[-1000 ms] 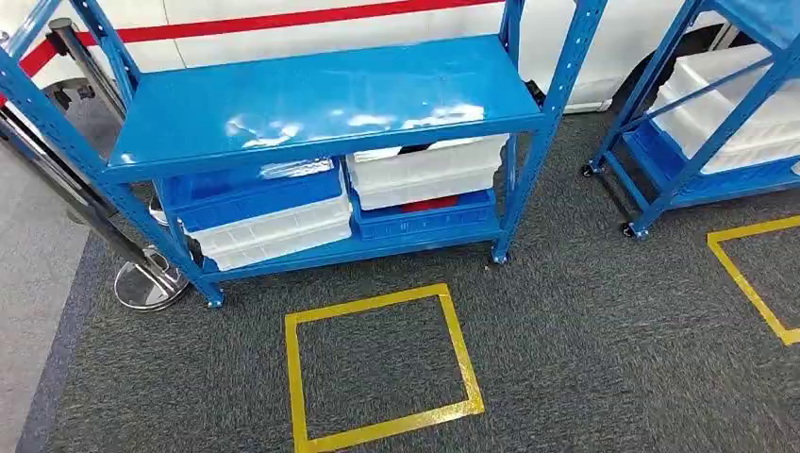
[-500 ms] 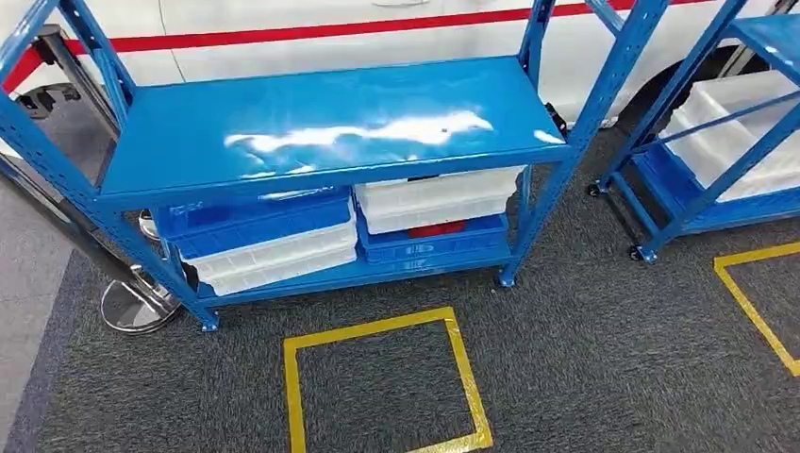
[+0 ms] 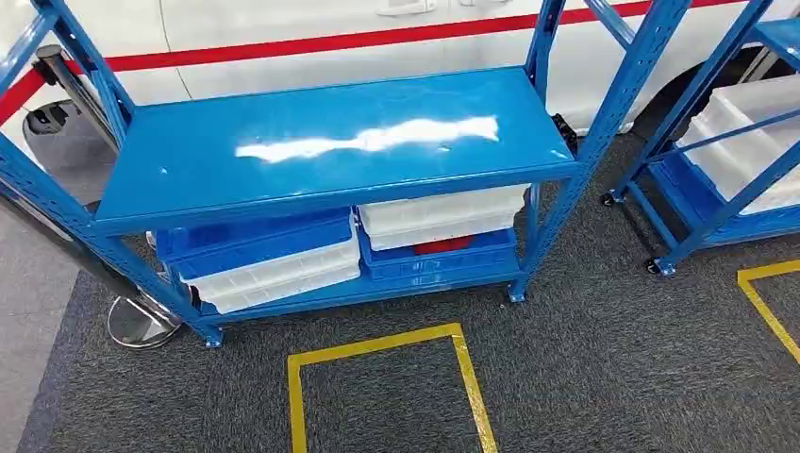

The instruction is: Take the parts from the cabinet and place them on the table.

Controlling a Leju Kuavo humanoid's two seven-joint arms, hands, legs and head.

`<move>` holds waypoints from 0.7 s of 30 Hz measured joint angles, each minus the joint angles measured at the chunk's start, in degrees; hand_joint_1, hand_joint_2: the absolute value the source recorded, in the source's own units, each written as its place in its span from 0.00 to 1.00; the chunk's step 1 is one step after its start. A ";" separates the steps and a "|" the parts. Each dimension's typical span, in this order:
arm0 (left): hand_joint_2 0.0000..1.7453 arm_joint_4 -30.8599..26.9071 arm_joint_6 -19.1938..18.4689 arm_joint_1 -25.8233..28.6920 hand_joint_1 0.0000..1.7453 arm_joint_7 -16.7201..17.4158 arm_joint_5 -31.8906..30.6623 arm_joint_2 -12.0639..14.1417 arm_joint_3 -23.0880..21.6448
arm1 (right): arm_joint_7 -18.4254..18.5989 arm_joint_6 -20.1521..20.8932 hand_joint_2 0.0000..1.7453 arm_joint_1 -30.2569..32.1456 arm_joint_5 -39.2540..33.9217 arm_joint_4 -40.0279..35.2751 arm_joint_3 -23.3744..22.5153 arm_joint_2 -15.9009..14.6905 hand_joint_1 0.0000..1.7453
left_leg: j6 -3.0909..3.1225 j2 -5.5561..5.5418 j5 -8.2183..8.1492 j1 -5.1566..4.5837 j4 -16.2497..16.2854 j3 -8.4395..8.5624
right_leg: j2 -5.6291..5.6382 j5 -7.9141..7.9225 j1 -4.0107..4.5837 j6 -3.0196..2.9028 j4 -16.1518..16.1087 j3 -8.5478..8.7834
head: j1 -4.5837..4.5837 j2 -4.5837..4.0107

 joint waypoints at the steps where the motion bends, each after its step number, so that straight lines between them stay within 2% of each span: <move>1: 0.00 0.00 -0.02 0.01 0.00 0.00 -0.11 0.02 0.00 | 0.00 -0.02 0.00 0.00 -0.17 0.00 -0.09 0.00 0.00 | -0.25 0.02 -0.16 0.23 2.84 -2.03 | 0.02 -0.19 -0.03 0.03 0.01 0.18 | 0.00 -0.02; 2: 0.00 0.00 -0.04 0.01 0.00 0.00 -0.17 0.04 -0.02 | -0.04 -0.02 0.00 0.00 -0.28 0.00 -0.22 0.07 0.00 | -0.48 0.04 1.41 0.47 2.64 -2.54 | 0.09 -0.40 -0.14 0.15 0.02 0.55 | 0.00 -0.02; 3: 0.00 0.00 -0.04 0.06 0.00 -0.02 -0.22 0.11 -0.02 | -0.11 -0.04 0.00 0.03 -0.35 0.00 -0.31 0.09 0.00 | -0.66 0.06 4.09 0.65 -0.12 -1.72 | 0.17 -0.69 -0.29 0.33 0.02 1.00 | 0.00 0.00; 5: 0.00 0.00 -0.13 0.08 0.00 -0.11 -0.33 0.20 -0.04 | -0.42 -0.18 0.00 0.03 -0.44 0.00 -0.42 0.24 0.00 | -0.84 0.17 10.32 0.91 -9.85 2.00 | 0.21 -1.31 -0.55 0.90 0.16 1.95 | 0.00 -0.02; 6: 0.00 0.00 -0.20 0.13 0.00 -0.13 -0.33 0.20 -0.07 | -0.57 -0.31 0.00 0.20 -0.44 0.00 -0.50 0.24 0.00 | -0.72 0.32 11.54 1.07 -13.48 3.09 | 0.20 -1.56 -0.48 1.25 0.20 1.98 | 0.00 -0.02; 7: 0.00 0.00 -0.22 0.01 0.00 -0.18 -0.33 0.26 -0.07 | -0.72 -0.35 1.00 0.05 -0.44 0.00 -0.57 0.24 0.00 | -0.11 0.18 10.79 0.66 -15.10 3.82 | 0.25 -1.94 -0.09 1.78 0.65 1.85 | 0.00 -0.02; 8: 0.00 0.00 -0.24 -0.10 0.00 -0.28 -0.33 0.24 -0.07 | -0.90 -0.50 1.00 -0.01 -0.44 0.00 -0.66 0.24 0.00 | 0.52 0.13 10.81 0.65 -14.62 3.56 | 0.17 -1.74 -0.10 2.10 0.33 1.82 | 0.00 0.00; 10: 0.00 0.00 -0.28 0.00 0.00 -0.50 -0.31 0.26 -0.07 | -1.27 -0.68 1.00 -0.03 -0.44 0.00 -0.77 0.24 0.00 | 1.26 0.12 10.82 0.42 -14.70 3.47 | 0.16 -1.60 -0.10 2.79 -0.02 1.97 | 0.00 -0.02; 11: 0.00 0.00 -0.31 -0.02 0.00 -0.55 -0.31 0.24 -0.07 | -1.36 -0.79 1.00 -0.19 -0.44 0.00 -0.79 0.24 0.00 | 1.89 0.15 11.20 0.85 -15.25 3.71 | 0.18 -1.90 -0.21 3.17 0.32 2.03 | 0.00 0.00; 12: 0.00 0.00 -0.31 0.08 0.00 -0.55 -0.26 0.24 -0.09 | -1.44 -0.96 1.00 -0.17 -0.46 -0.02 -0.87 0.24 0.00 | 2.11 0.22 11.30 0.83 -15.46 3.84 | 0.15 -2.84 -0.38 3.30 1.60 1.59 | 0.00 0.00; 13: 0.00 0.00 -0.31 0.02 0.00 -0.55 -0.13 0.28 -0.07 | -1.44 -1.11 1.00 -0.17 -0.44 0.00 -0.98 0.24 0.00 | 2.58 0.28 11.28 0.81 -15.48 3.78 | 0.18 -5.13 -0.33 3.39 5.05 -0.13 | 0.00 -0.02; 14: 0.00 0.00 -0.28 -0.03 0.00 -0.52 -0.13 0.35 -0.07 | -1.44 -1.14 1.00 -0.16 -0.44 0.00 -1.01 0.24 0.00 | 2.68 0.30 11.26 0.68 -15.46 3.71 | 0.18 -7.53 -0.34 3.46 9.75 -2.46 | 0.00 0.00; 15: 0.00 0.00 -0.28 -0.02 0.00 -0.50 0.05 0.37 -0.07 | -1.36 -1.27 1.00 -0.16 -0.41 0.00 -1.03 0.28 0.00 | 2.81 0.30 11.21 0.51 -15.45 3.69 | 0.18 -9.25 -0.38 3.52 14.11 -4.68 | 0.00 -0.02; 16: 0.00 0.00 -0.28 0.03 0.00 -0.42 0.15 0.37 -0.07 | -1.14 -1.54 1.00 -0.16 -0.42 0.00 -1.07 0.31 0.00 | 3.05 0.31 11.15 0.41 -15.43 3.70 | 0.18 -10.04 -0.44 3.62 17.32 -6.41 | 0.00 -0.02; 17: 0.00 0.00 -0.24 0.06 0.00 -0.24 0.26 0.35 -0.07 | -0.81 -2.01 1.00 -0.17 -0.35 0.00 -1.11 0.31 0.00 | 3.12 0.30 11.09 0.35 -15.41 3.80 | 0.17 -9.50 -0.50 3.88 17.87 -6.84 | 0.00 0.00; 18: 0.00 0.00 -0.20 0.09 0.00 -0.02 0.41 0.35 -0.07 | -0.39 -2.47 1.00 -0.19 -0.17 0.00 -1.12 0.31 0.00 | 3.17 0.27 11.02 0.36 -15.39 3.98 | 0.17 -7.41 -0.60 4.21 15.59 -5.90 | 0.00 0.00; 19: 0.00 0.00 -0.11 0.09 0.00 0.33 0.61 0.35 -0.07 | -0.22 -2.89 1.00 -0.20 -0.11 0.00 -1.14 0.31 0.00 | 3.18 0.17 10.87 0.41 -15.35 4.24 | 0.15 -4.51 -0.81 4.47 11.03 -3.65 | 0.00 -0.02; 20: 0.00 0.00 0.18 0.09 0.00 0.81 0.72 0.35 -0.07 | -0.24 -2.95 0.00 -0.19 -0.13 0.00 -1.14 0.31 0.00 | 3.00 0.08 10.67 0.43 -15.21 4.50 | 0.12 -1.62 -1.15 4.77 5.27 -0.84 | 0.02 -0.02; 21: 0.00 0.00 0.64 0.10 0.00 1.36 0.74 0.37 -0.07 | -0.43 -2.71 0.00 -0.19 -0.33 0.00 -1.20 0.31 0.00 | 2.67 0.06 10.42 0.29 -14.96 4.52 | 0.13 -0.79 -1.52 5.06 1.10 0.96 | 0.02 -0.02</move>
